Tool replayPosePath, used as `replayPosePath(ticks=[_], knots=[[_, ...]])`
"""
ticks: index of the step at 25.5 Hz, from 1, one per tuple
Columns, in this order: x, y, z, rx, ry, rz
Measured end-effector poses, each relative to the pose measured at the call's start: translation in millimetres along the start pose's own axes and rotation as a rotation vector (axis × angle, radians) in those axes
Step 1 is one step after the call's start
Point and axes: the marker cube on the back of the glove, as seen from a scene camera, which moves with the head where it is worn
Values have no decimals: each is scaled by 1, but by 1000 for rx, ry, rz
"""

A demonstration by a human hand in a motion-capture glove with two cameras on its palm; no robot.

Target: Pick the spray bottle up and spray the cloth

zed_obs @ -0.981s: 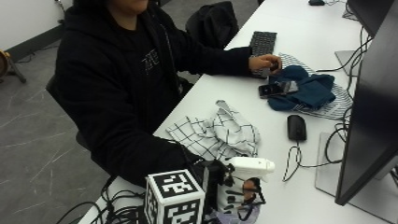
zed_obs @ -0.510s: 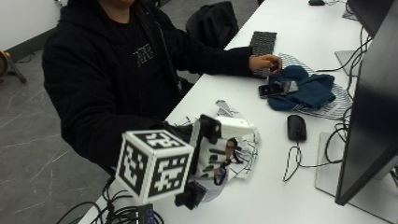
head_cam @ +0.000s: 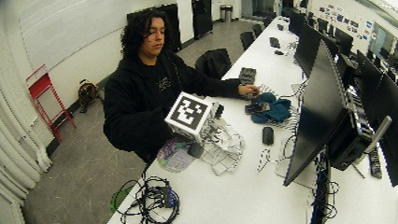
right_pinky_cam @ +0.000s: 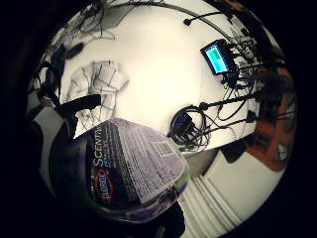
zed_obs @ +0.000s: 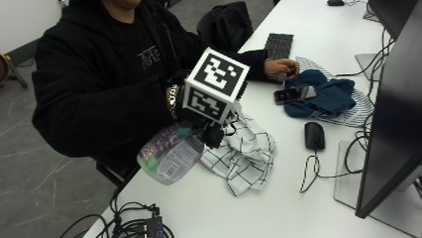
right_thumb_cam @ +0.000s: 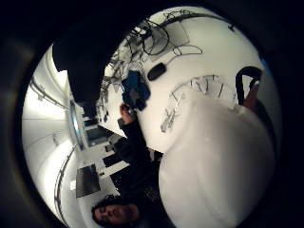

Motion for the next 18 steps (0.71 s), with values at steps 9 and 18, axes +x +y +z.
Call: replayPosePath(ticks=[9, 18], knots=[[-49, 6, 97, -299, 520, -44], [-56, 12, 160, -377, 803, -87]])
